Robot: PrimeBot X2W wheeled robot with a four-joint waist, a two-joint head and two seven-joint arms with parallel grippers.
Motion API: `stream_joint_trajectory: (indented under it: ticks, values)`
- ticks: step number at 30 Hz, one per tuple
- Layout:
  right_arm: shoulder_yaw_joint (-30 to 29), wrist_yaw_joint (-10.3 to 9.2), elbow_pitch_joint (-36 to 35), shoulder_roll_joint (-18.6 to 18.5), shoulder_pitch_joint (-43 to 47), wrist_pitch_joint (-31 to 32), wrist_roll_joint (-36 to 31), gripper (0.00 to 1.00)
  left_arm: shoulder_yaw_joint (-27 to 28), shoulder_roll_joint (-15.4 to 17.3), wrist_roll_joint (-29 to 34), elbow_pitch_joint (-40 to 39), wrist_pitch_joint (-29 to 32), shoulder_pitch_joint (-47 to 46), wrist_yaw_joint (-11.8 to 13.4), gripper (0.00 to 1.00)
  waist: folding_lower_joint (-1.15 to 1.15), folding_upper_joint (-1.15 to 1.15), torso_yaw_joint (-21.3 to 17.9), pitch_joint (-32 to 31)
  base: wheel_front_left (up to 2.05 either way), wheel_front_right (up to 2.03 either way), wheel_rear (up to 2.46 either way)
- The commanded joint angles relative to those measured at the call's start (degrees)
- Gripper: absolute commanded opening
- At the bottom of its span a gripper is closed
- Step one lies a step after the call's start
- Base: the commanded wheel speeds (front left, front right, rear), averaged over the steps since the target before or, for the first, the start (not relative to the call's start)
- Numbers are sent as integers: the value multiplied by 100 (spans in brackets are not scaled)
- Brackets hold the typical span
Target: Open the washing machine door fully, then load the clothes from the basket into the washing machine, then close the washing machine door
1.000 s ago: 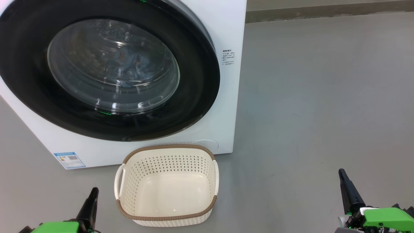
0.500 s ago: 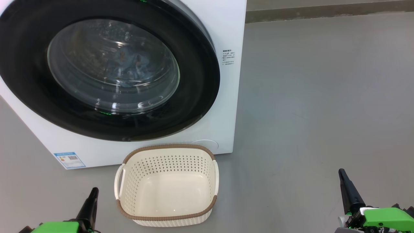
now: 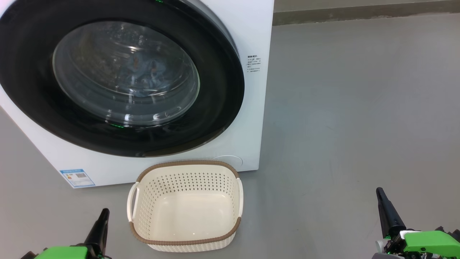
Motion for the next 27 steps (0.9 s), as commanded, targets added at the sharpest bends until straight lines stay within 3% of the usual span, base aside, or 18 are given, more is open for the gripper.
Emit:
stream_joint_trajectory:
  ticks: [1, 27]
  values:
    - [127, 9, -171, -24, -260, 48, 21, 0, 204, 62, -4, -147, 32, -238, -17, 0, 0, 0, 0, 0, 0, 0, 0]
    - [126, 9, -171, -23, -260, 49, 20, 0, 208, 59, -1, -147, 36, -238, -17, 0, 0, 0, 0, 0, 0, 0, 0]
